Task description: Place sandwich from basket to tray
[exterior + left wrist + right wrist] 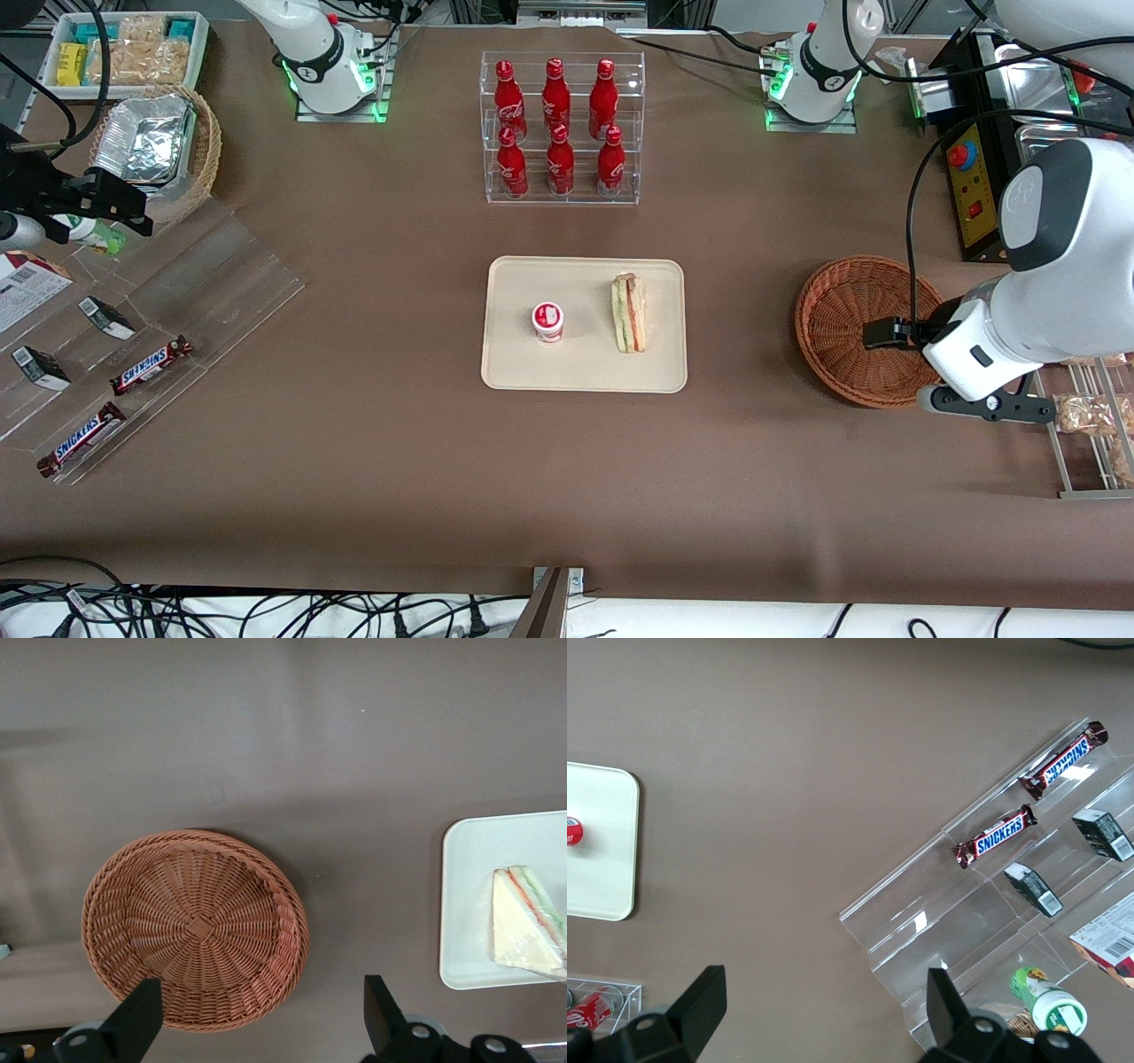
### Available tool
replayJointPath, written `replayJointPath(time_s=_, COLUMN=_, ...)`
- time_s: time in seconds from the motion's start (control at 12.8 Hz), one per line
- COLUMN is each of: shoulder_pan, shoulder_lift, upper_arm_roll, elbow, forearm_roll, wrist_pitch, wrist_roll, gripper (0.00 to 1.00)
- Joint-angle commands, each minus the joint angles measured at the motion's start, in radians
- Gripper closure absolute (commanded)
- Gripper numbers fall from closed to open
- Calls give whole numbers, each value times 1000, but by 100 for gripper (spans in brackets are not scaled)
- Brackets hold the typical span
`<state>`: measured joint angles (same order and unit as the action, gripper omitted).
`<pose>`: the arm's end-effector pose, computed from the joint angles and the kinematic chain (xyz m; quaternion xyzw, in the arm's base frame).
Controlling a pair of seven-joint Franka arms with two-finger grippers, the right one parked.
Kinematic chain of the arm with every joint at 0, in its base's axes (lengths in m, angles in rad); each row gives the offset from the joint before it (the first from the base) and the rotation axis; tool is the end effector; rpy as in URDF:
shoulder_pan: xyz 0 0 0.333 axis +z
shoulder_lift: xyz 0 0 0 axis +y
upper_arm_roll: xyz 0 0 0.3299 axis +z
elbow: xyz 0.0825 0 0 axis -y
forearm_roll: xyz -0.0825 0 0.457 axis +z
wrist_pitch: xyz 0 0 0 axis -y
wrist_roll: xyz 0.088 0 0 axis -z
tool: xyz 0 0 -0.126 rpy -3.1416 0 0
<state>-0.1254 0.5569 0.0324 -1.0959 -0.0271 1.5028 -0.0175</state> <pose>0.7705 -0.0817 0.4766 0.9964 -0.0393 -0.0750 0.0007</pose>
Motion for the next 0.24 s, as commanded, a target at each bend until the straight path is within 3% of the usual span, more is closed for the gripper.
replayJointPath(time_s=0.0, shoulder_pan=-17, shoulder_lift=11, upper_arm_roll=57, elbow=5, forearm_roll=-23, wrist_pitch=-12, wrist_roll=39, gripper=0)
replayJointPath(time_s=0.16, shoulder_pan=-16, shoulder_lift=9, upper_arm_roll=55, elbow=7, forearm_roll=-25, wrist_pitch=-12, wrist_roll=60, gripper=0)
